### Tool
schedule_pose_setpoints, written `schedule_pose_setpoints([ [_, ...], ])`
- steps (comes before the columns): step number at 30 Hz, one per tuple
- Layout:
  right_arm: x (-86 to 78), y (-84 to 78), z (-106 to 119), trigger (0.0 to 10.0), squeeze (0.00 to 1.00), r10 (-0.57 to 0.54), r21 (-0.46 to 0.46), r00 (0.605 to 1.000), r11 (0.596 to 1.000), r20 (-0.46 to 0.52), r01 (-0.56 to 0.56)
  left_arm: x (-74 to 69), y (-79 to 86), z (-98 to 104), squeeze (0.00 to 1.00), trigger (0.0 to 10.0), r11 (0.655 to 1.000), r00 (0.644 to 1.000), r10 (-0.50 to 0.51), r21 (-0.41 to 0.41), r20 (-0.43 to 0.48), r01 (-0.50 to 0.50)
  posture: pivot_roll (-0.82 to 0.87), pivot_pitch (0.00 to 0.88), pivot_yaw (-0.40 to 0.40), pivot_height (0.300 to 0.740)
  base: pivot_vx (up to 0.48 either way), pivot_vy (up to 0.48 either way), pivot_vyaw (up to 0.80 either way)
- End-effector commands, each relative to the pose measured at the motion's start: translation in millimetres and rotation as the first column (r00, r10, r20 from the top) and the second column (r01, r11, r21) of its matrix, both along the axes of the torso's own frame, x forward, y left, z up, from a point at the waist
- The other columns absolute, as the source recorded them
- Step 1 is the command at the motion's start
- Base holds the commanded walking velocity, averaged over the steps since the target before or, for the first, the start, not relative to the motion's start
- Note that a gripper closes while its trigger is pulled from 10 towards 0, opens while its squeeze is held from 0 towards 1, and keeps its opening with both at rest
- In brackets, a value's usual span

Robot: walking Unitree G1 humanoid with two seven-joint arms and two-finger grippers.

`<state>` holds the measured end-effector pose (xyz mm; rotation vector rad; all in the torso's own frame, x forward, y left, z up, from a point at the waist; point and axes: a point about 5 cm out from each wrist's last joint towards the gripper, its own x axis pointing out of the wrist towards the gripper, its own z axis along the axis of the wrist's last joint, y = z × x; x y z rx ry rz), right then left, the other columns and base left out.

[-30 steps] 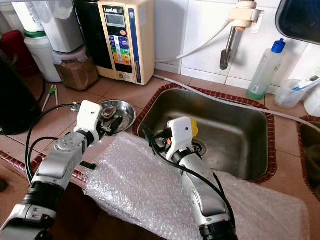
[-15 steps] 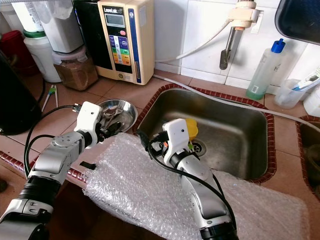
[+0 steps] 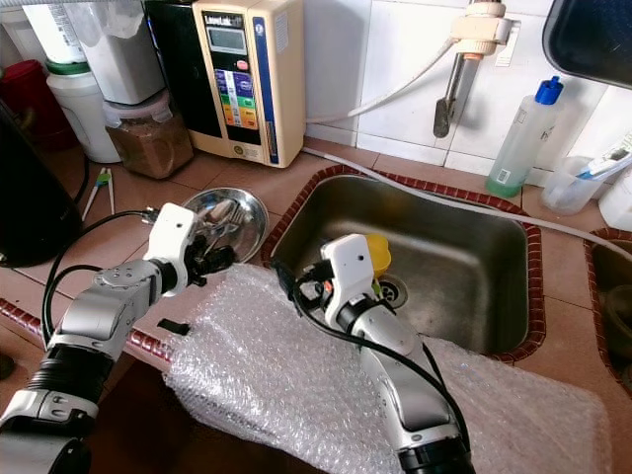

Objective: Kitchen organization

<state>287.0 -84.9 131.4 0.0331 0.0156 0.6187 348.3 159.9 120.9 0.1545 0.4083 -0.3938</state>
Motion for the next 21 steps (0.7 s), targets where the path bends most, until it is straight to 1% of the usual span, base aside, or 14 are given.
schedule_pose_setpoints([
  [1,-1.0,3.2,7,10.0,0.0,0.024,0.015,0.999,1.0,0.023,-0.025,-1.9,3.5,-4,0.0,0.0,1.0,1.0,0.012,0.011,-0.026,-0.012,-0.05,0.0,0.055,0.74,0.0,0.0,0.0],
  [5,-4.8,7.6,8,10.0,0.0,0.069,0.024,0.997,0.997,0.029,-0.069,-1.4,1.8,-3,0.0,0.0,1.0,1.0,0.025,-0.007,-0.016,-0.025,-0.05,0.0,0.052,0.74,0.0,0.0,0.0],
  [8,-4.2,7.2,8,10.0,0.0,0.076,0.017,0.997,0.997,0.032,-0.077,0.0,0.8,-2,0.0,0.0,0.999,0.999,0.032,0.0,-0.009,-0.032,-0.04,0.0,0.04,0.74,0.0,0.0,0.0],
  [10,-1.2,5.4,8,10.0,0.0,0.063,0.023,0.998,0.998,0.017,-0.063,1.5,1.1,2,0.0,0.0,0.999,0.999,0.049,-0.019,-0.013,-0.049,-0.04,0.0,0.044,0.74,0.0,0.0,0.0],
  [13,-2.2,6.7,8,10.0,0.0,0.086,0.006,0.996,0.996,0.028,-0.086,1.3,9.5,4,0.0,0.0,0.998,0.998,0.068,0.003,0.009,-0.068,-0.05,0.0,0.053,0.74,0.0,0.0,0.0],
  [15,-1.4,3.6,6,10.0,0.0,0.071,-0.008,0.997,0.997,0.031,-0.071,3.3,18.4,7,0.0,0.0,0.994,0.993,0.11,0.021,0.041,-0.111,-0.05,0.0,0.05,0.74,0.0,0.0,0.0],
  [18,-0.6,1.0,9,10.0,0.0,0.062,0.002,0.998,0.998,0.034,-0.062,7.2,26.1,17,0.0,0.0,0.986,0.981,0.168,0.002,0.093,-0.169,-0.05,0.0,0.049,0.74,0.0,0.0,0.0],
  [19,0.4,0.1,9,10.0,0.0,0.057,0.001,0.998,0.998,0.037,-0.057,9.0,28.6,23,0.0,0.0,0.981,0.974,0.192,-0.013,0.124,-0.192,-0.05,0.0,0.049,0.74,0.0,0.0,0.0],
  [21,0.6,-0.1,8,10.0,0.0,0.055,0.0,0.998,0.998,0.037,-0.055,9.3,28.8,23,0.0,0.0,0.981,0.972,0.195,-0.015,0.129,-0.195,-0.05,0.0,0.049,0.74,0.0,0.0,0.0],
])
